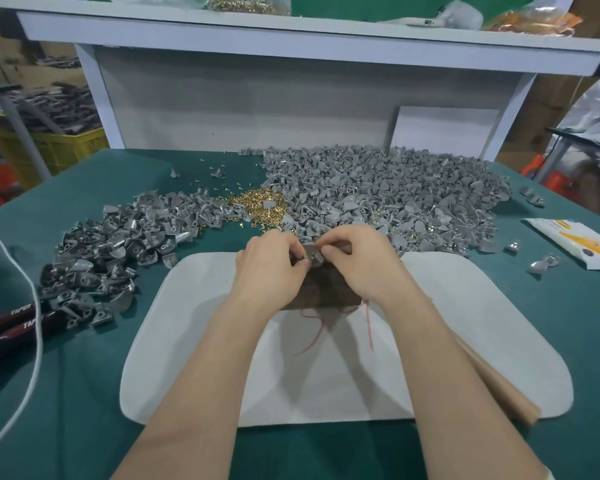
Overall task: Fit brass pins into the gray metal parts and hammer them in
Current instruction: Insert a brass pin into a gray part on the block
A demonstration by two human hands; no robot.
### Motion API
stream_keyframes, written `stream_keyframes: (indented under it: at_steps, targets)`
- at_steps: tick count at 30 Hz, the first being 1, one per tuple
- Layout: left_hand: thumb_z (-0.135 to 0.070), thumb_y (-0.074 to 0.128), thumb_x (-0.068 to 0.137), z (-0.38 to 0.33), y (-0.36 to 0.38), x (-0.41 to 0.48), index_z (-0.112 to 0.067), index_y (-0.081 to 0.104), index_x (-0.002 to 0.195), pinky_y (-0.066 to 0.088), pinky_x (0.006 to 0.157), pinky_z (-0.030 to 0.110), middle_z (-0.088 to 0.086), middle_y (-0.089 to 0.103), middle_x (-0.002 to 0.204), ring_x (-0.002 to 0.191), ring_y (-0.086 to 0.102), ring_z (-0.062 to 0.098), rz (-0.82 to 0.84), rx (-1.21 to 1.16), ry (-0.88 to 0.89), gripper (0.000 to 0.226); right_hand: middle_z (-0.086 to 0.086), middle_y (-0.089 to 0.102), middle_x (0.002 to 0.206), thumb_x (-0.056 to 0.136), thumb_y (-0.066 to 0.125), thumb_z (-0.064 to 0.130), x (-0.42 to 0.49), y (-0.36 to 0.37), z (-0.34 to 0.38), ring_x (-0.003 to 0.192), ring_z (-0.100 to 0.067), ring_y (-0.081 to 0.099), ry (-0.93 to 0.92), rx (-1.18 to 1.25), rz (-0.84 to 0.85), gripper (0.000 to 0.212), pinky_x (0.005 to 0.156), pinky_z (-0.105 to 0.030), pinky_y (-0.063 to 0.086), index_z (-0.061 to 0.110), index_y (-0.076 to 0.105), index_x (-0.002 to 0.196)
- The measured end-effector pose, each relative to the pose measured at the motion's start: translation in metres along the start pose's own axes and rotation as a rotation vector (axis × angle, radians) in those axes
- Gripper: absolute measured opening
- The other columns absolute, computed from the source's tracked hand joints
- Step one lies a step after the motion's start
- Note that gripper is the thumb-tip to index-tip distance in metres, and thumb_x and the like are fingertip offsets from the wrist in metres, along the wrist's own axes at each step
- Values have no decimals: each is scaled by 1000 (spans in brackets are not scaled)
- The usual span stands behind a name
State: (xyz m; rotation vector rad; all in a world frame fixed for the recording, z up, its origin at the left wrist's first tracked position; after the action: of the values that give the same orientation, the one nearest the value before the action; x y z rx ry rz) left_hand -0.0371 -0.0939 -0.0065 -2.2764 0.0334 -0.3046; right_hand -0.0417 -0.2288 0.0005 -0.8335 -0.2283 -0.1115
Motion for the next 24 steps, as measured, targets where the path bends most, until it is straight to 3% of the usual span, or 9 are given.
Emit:
stream_keyframes:
  at_steps: [10, 24]
  targets:
    - [-23, 64, 86, 1, 1, 1, -25, 61, 79, 49, 88, 42, 3, 67, 99, 102, 59, 27, 14, -8, 6, 8, 3, 68, 86, 86, 63, 20, -3, 8, 5, 86, -16, 61, -21, -73, -29, 5, 81, -31, 50, 21, 67, 86]
    - [-23, 65, 85, 1, 2, 2, -28, 58, 75, 49, 87, 41, 2, 68, 98, 102, 60, 27, 9, 17, 13, 13, -1, 71, 84, 84, 62, 20, -2, 11, 2, 87, -20, 64, 93, -10, -69, 11, 82, -32, 50, 26, 65, 75]
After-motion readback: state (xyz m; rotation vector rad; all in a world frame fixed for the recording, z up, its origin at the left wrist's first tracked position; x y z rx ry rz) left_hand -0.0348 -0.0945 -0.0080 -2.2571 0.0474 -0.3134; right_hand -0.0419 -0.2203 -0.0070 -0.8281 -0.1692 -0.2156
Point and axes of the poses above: each hand's wrist, its own x-axis towards the middle knuckle, its own y-axis out of the palm, z = x × y, the point moved 3 cm from there along x, towards the middle knuckle
